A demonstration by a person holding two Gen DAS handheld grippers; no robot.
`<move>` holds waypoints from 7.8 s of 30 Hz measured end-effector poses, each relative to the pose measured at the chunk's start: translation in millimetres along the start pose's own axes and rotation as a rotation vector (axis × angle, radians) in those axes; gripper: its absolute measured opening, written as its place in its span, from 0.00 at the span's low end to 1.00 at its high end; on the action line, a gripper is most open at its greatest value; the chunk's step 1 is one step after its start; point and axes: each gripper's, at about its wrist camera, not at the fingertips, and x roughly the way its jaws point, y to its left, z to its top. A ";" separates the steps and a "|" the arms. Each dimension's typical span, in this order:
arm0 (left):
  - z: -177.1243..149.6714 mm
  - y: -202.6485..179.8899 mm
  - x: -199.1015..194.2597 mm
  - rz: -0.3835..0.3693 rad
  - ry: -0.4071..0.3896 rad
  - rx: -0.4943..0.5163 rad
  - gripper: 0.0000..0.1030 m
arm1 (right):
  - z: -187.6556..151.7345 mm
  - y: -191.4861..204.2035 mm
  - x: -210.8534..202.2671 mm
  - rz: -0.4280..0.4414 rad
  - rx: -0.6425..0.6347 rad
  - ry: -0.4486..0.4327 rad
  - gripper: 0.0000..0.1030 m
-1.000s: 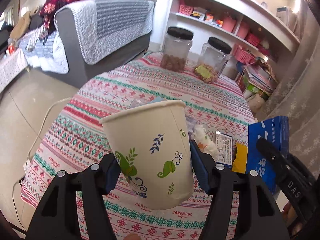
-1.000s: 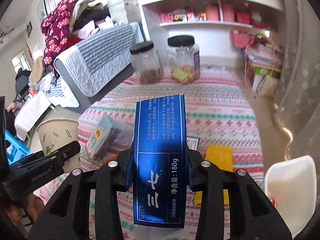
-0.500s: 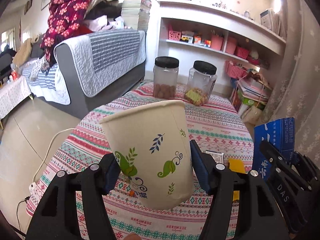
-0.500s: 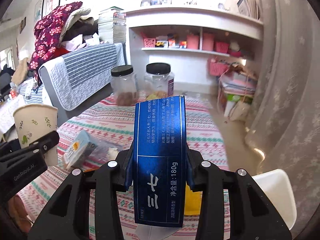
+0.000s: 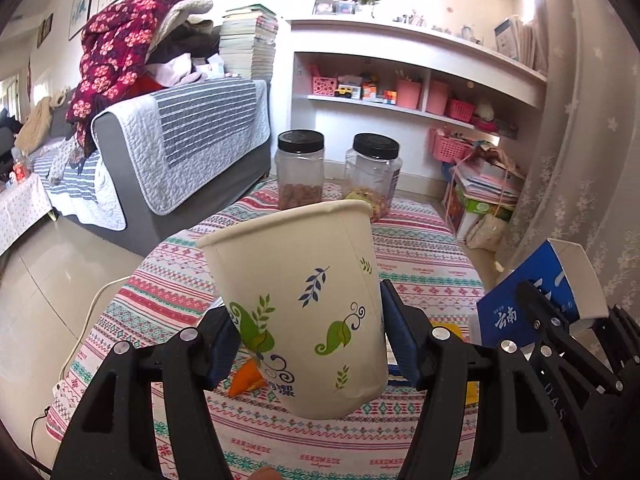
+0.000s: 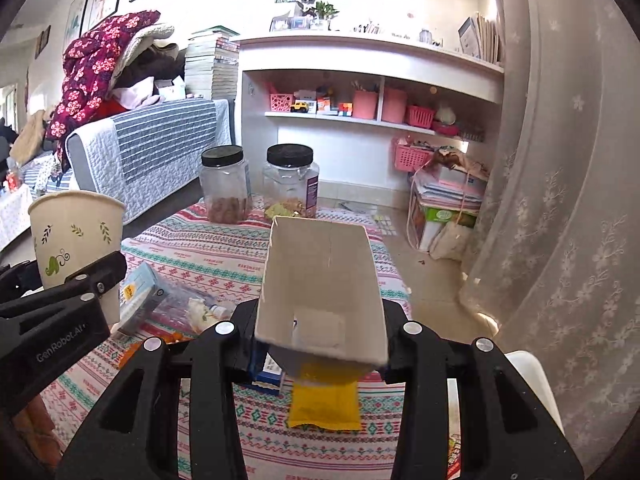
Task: Collect trash
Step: 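Drop the blue box into the white bin with the right gripper, then release the green-leaf paper cup into the white bin with the left gripper, then move both grippers back over the table toward the milk carton, then grasp the light-blue milk carton with the left gripper and lift it, then grasp the white floral tissue bundle with the right gripper while the left gripper holds the carton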
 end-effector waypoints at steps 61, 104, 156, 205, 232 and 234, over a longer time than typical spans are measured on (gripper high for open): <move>-55.2 -219.6 -8.0 -0.308 0.091 0.267 0.61 | -70.7 -226.8 -64.3 -0.586 0.262 0.113 0.93; -53.3 -195.8 17.4 -0.259 0.199 0.239 0.84 | -68.6 -205.4 -47.2 -0.578 0.222 0.206 0.93; -29.3 44.5 159.4 0.214 0.416 0.379 0.84 | -29.0 22.5 62.0 -0.167 -0.065 0.263 0.93; 20.7 98.6 103.6 0.094 0.283 0.115 0.61 | -67.9 137.9 133.0 0.431 -0.024 0.609 0.27; 29.5 79.6 89.6 0.100 0.217 0.088 0.61 | 0.2 67.8 79.1 0.312 0.092 0.303 0.27; 29.6 75.9 88.2 0.097 0.208 0.084 0.61 | 1.3 62.0 76.7 0.287 0.094 0.288 0.27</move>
